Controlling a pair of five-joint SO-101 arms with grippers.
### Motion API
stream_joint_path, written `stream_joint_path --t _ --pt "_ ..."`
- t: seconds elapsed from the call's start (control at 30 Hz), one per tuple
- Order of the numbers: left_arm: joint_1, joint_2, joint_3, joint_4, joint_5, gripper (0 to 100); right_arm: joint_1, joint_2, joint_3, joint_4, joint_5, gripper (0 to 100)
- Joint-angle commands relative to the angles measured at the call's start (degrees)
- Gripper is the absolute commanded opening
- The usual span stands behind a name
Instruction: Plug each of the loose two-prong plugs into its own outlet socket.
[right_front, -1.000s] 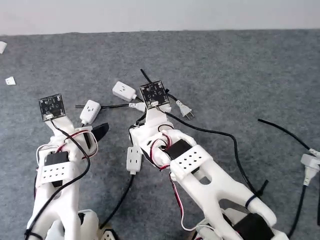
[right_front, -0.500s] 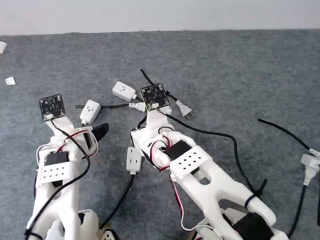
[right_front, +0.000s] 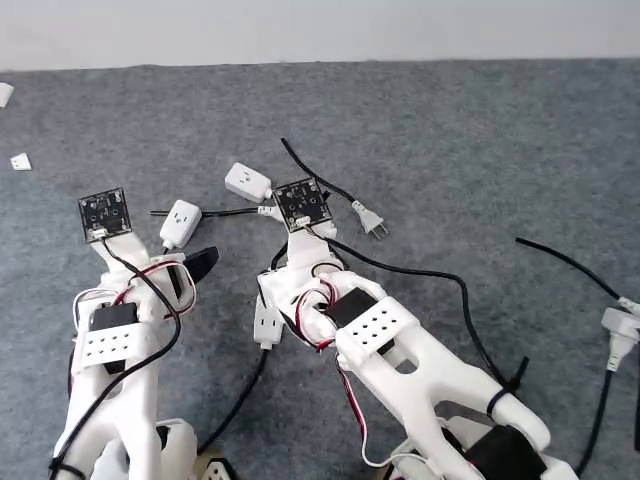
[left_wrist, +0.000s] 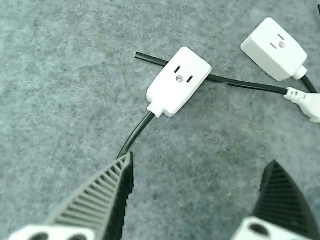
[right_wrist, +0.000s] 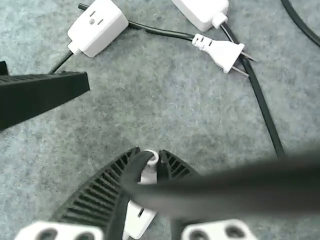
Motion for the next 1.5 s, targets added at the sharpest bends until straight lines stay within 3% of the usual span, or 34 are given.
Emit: stream_joint_path --t 0.0,0.33,0.47,0.63,0.87,1.0,1.23,1.47 --pt "-0.18 0.00 -3.12 -1.58 0.35 38 -0.31 -0.13 0.18 -0.04 -0.44 0.9" --pt "0.62 0.09 -2.95 -1.23 0.26 38 -0.04 1.98 0.62 -3.74 0.44 0.9" --pt "4.04 0.09 -1.54 0.09 -4.22 38 0.84 3.82 -0.79 -3.91 0.44 0.9" --pt "4.31 0.09 -1.54 2.46 -4.48 38 1.01 4.09 -1.14 -3.91 0.44 0.9" --pt "4.31 0.09 -4.09 16.09 -8.97 38 1.89 0.75 -0.97 -3.30 1.32 0.9" --pt "4.57 -0.26 -4.35 23.47 -12.31 38 4.35 -7.52 -0.97 2.33 2.20 0.9" --pt "13.45 -0.35 -10.24 41.05 -12.31 38 13.76 -15.25 -0.88 9.89 2.37 0.9" --pt "23.30 0.18 -11.38 40.53 -4.48 38 17.63 -15.87 -1.14 12.79 2.37 0.9"
